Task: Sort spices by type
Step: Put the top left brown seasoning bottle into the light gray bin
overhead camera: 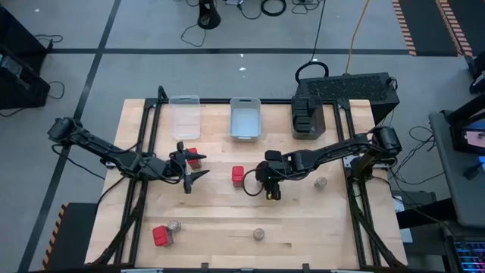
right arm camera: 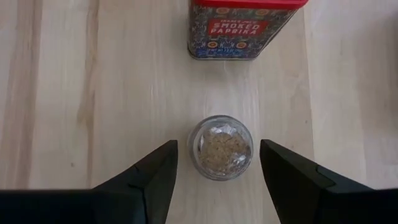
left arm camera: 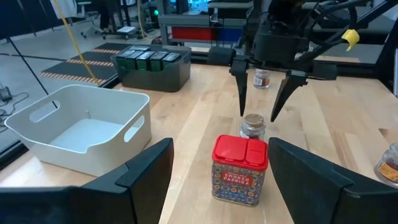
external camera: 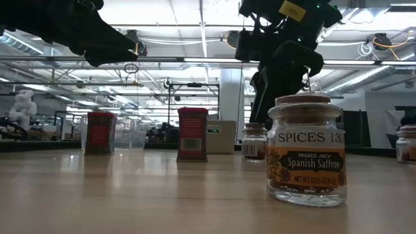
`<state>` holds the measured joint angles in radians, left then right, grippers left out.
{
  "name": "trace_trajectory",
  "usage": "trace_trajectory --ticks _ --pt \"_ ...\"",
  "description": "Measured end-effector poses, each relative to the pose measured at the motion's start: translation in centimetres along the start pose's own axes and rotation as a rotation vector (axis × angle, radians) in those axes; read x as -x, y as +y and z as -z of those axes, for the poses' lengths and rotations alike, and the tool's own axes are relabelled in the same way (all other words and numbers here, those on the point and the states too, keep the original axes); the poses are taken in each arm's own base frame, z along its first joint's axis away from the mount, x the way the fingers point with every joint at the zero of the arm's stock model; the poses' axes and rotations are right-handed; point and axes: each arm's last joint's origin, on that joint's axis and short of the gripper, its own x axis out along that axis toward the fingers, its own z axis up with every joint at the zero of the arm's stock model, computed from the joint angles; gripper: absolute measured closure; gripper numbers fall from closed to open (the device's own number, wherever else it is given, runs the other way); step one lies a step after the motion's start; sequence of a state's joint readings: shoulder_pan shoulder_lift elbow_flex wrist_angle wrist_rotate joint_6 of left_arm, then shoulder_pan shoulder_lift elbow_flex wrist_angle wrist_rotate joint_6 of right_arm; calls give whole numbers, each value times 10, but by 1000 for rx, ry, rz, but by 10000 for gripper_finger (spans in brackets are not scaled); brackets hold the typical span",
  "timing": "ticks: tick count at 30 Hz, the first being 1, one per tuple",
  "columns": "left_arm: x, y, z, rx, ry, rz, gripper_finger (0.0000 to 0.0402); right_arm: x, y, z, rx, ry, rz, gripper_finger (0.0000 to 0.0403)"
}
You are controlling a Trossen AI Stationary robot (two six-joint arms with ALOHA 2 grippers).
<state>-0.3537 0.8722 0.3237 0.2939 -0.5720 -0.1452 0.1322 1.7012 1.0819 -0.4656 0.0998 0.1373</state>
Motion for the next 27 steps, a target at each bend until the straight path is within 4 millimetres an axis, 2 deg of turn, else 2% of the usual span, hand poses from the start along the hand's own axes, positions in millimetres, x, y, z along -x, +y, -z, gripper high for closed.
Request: trace_trajectory --ticks 9,20,27 --pt "0 0 0 5 2 1 135 -22 1 3 46 42 9 190" --pt "0 0 1 0 10 1 135 -18 2 -4 45 17 7 193" --pt "0 0 2 -2 18 18 135 -16 1 -5 28 25 4 224"
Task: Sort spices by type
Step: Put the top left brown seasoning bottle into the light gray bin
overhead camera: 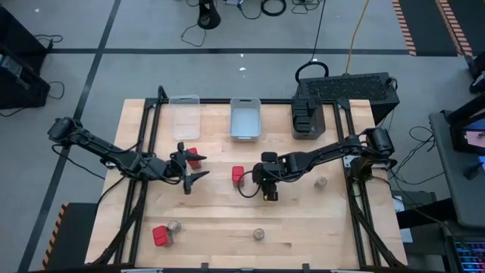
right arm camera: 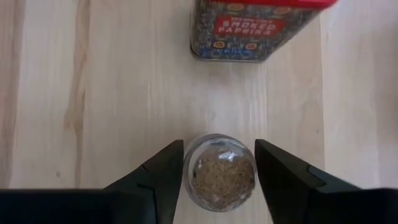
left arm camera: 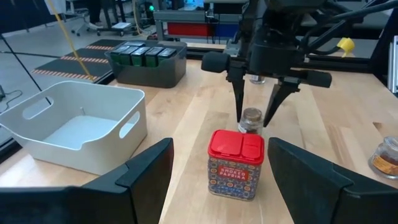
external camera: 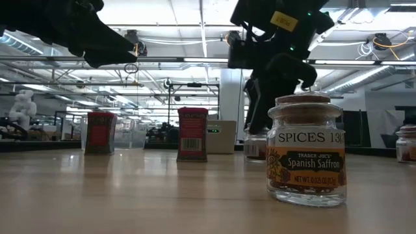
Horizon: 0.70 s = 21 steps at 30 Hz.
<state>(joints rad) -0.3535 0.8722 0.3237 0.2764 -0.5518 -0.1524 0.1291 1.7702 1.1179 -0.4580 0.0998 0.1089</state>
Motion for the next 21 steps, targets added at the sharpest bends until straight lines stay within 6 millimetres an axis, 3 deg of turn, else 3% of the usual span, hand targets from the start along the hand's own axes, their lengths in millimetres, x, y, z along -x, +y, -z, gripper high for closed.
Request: trace_trajectory --ticks 7,21 --pt "0 0 0 0 1 0 135 1 -2 2 -39 23 7 230" --pt "0 0 0 9 1 0 135 0 -2 3 -62 36 7 191"
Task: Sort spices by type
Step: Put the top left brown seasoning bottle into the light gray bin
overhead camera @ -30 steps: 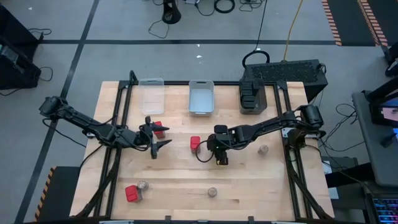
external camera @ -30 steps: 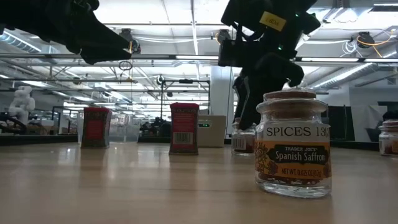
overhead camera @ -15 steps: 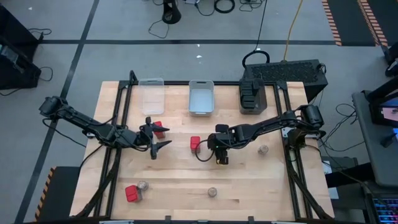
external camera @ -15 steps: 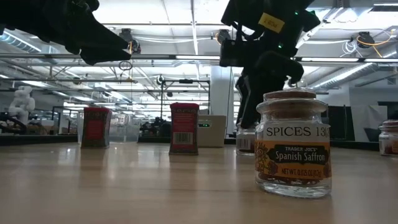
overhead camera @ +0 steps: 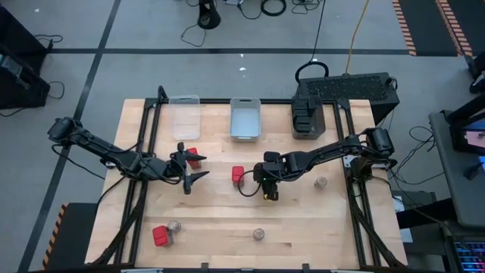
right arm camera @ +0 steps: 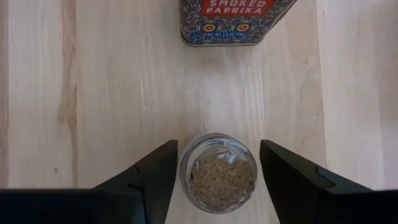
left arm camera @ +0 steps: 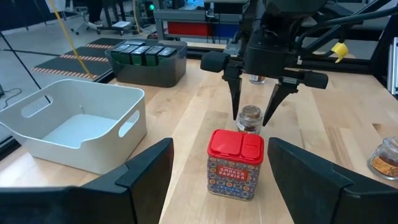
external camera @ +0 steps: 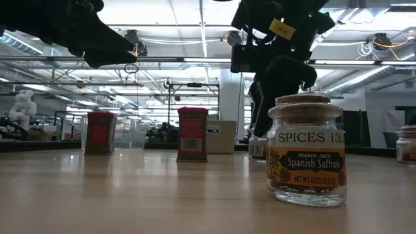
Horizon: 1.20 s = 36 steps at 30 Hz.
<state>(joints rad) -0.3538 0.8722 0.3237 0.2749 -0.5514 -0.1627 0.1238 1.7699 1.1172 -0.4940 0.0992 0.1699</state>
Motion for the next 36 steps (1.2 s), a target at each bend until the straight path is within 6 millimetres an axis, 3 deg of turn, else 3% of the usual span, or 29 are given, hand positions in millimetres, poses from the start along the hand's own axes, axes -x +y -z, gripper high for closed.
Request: trace_trajectory --ticks 9,18,26,30,36 --pt "0 0 0 5 2 0 135 0 -1 3 4 26 8 169" --pt "0 0 0 7 4 -1 135 0 -1 2 5 24 8 201" --pt "0 0 0 11 4 -1 135 2 -5 0 -6 30 16 261" --pt "0 0 1 10 5 -1 135 16 -8 -14 -1 47 21 261" --pt "0 0 1 9 6 -1 135 59 -17 -53 40 -1 26 255"
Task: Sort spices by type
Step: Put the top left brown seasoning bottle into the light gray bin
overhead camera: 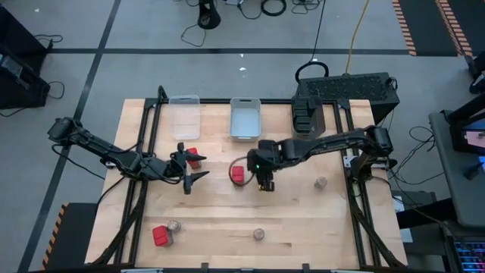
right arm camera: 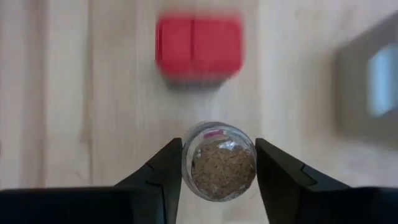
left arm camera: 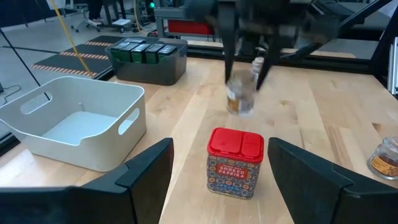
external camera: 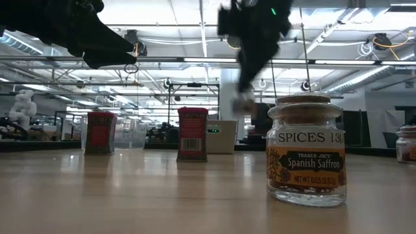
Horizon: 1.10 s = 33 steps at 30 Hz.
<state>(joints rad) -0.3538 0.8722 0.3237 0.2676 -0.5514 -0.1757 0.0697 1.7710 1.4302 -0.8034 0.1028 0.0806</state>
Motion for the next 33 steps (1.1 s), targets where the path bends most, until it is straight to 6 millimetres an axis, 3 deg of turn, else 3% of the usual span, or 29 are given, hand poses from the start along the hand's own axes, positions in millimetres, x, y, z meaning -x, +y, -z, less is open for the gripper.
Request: trace_trajectory --ticks 4,7,15,23,29,33 --pt "0 0 0 0 0 0 135 31 -21 -27 41 -103 21 259" --pt "0 0 0 2 0 0 135 51 -48 -41 46 -168 60 260" --pt "0 -1 0 2 3 19 135 65 -141 -39 -89 -238 127 252" --pt "0 -1 0 2 3 20 135 37 -210 -33 -207 -288 152 256" --pt "0 0 1 -6 11 17 135 7 -240 -20 -280 -216 169 255" --pt "0 0 2 -12 16 15 135 -12 -250 -15 -318 -188 147 256"
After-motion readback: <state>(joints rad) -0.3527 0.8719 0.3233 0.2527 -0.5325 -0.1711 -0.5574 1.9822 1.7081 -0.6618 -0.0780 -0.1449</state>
